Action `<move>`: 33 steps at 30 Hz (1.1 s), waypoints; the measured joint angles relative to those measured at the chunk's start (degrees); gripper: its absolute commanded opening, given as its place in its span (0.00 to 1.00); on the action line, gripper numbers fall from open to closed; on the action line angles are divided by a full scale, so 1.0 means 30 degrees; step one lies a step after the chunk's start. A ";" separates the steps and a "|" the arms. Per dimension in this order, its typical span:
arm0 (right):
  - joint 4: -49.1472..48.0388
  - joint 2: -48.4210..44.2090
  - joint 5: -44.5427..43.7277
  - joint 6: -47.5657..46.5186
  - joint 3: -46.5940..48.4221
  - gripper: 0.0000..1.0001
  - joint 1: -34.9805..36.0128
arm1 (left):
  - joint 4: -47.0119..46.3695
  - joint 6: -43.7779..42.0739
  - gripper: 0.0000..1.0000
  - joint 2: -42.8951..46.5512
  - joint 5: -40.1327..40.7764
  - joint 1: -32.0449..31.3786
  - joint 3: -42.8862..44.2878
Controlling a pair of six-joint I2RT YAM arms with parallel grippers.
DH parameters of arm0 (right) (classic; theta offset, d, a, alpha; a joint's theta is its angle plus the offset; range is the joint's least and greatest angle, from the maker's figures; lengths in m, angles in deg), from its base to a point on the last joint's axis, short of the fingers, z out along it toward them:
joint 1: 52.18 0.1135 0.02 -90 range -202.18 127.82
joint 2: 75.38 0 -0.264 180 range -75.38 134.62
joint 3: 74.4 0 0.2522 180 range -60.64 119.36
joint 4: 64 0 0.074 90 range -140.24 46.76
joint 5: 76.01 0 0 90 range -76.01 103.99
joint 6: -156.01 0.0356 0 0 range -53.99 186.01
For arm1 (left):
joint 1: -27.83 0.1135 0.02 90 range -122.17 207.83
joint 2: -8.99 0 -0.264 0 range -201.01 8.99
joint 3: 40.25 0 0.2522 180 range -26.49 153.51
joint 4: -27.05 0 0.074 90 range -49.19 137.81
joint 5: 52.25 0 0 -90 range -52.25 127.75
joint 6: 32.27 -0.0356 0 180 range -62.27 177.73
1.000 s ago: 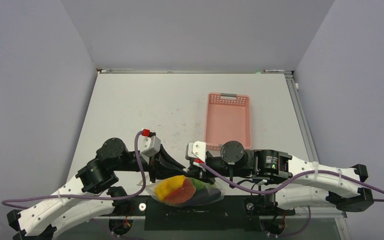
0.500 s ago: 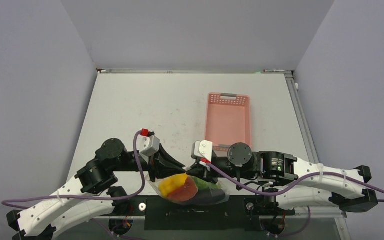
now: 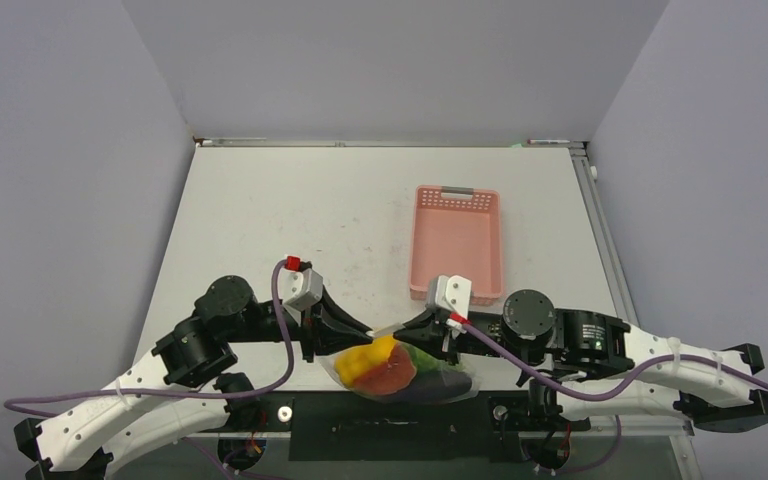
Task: Place the food in the zip-top bag and seal the zipper
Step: Zip the zipper food storage bag at the center of the board.
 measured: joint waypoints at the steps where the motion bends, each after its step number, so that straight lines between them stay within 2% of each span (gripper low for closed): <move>1: -0.0102 -0.0255 -0.0146 0.0000 -0.0080 0.05 0.0007 | 0.0007 0.0000 0.00 -0.0015 0.0022 0.0000 0.0000; 13: -0.0568 -0.2266 -0.2871 -0.0393 -0.0189 0.05 0.0124 | 0.0357 -0.0080 0.00 0.0022 0.0590 0.0000 0.0000; 25: -0.0714 -0.2441 -0.6273 -0.1151 -0.0189 0.05 0.0131 | 0.2055 -0.0517 0.00 0.0423 0.1647 0.0007 0.0000; 33: -0.2178 -0.2783 -0.8684 -0.1843 -0.0627 0.05 0.0160 | 0.2849 -0.0707 0.00 0.0940 0.2164 0.0007 0.0000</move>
